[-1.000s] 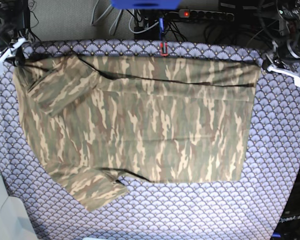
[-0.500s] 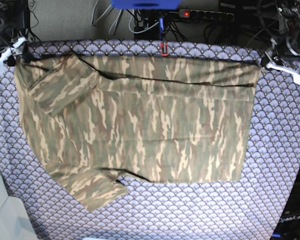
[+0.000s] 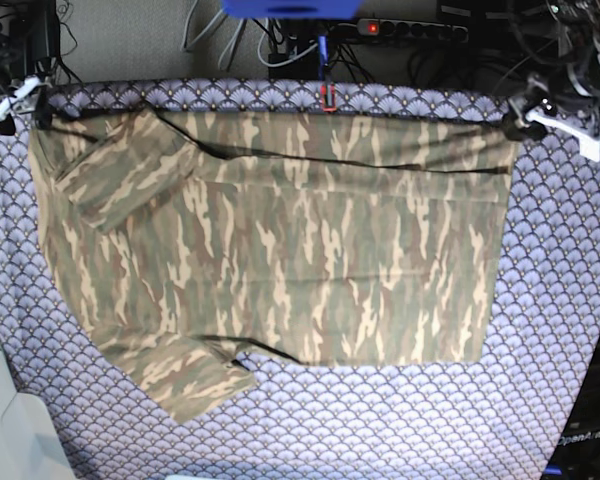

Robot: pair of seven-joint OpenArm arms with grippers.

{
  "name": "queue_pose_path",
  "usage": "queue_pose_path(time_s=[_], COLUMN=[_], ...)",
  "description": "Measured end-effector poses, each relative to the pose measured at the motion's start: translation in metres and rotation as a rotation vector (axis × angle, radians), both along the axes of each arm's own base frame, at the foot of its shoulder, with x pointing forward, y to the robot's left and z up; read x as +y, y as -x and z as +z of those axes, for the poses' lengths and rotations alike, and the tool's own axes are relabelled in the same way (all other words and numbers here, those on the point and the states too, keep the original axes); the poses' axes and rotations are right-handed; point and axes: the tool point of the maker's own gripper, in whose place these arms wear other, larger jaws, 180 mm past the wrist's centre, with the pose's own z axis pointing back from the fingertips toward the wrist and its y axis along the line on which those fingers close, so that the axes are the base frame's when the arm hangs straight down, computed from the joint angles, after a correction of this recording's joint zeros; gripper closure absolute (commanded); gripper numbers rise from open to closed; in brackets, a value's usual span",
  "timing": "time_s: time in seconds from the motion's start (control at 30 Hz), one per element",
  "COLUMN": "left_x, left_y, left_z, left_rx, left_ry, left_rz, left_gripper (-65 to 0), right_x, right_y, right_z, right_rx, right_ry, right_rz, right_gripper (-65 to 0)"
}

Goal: Fold the T-shirt properly
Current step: 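Open both grippers and raise them away from the shirt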

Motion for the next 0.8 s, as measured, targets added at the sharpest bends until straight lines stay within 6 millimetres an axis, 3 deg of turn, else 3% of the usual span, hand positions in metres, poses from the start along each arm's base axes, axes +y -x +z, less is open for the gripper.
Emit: queue_pose_path(time_s=[0.1, 0.33, 0.43, 0.53, 0.67, 0.8], left_x=[0.006, 0.007, 0.012, 0.026, 0.025, 0.038], left_y=[0.01, 0.005, 0.002, -0.022, -0.034, -0.055], left_z=[-0.002, 0.001, 0.004, 0.023, 0.029, 0.045], left_rx=[0.022, 0.005, 0.009, -0.059, -0.071, -0.125], left_ry=[-0.006, -0.008, -0.022, -0.077, -0.074, -0.115], left_rz=[0.03, 0.025, 0.009, -0.006, -0.029, -0.023], left_gripper=[-48.6, -48.6, -48.6, -48.6, -48.6, -48.6], right_x=[-0.005, -0.016, -0.032, -0.054, -0.082, -0.084], right_y=[0.0, -0.004, 0.007, 0.009, 0.005, 0.017], right_z=[0.003, 0.009, 0.005, 0.003, 0.013, 0.002], right_rx=[-0.001, -0.002, 0.031, 0.045, -0.045, -0.025], right_ry=[0.014, 0.041, 0.045, 0.052, 0.028, 0.002], right_rz=[-0.002, 0.006, -0.041, -0.112, -0.252, -0.316], right_gripper=[-43.4, -43.4, -43.6, -43.7, -43.7, -43.7])
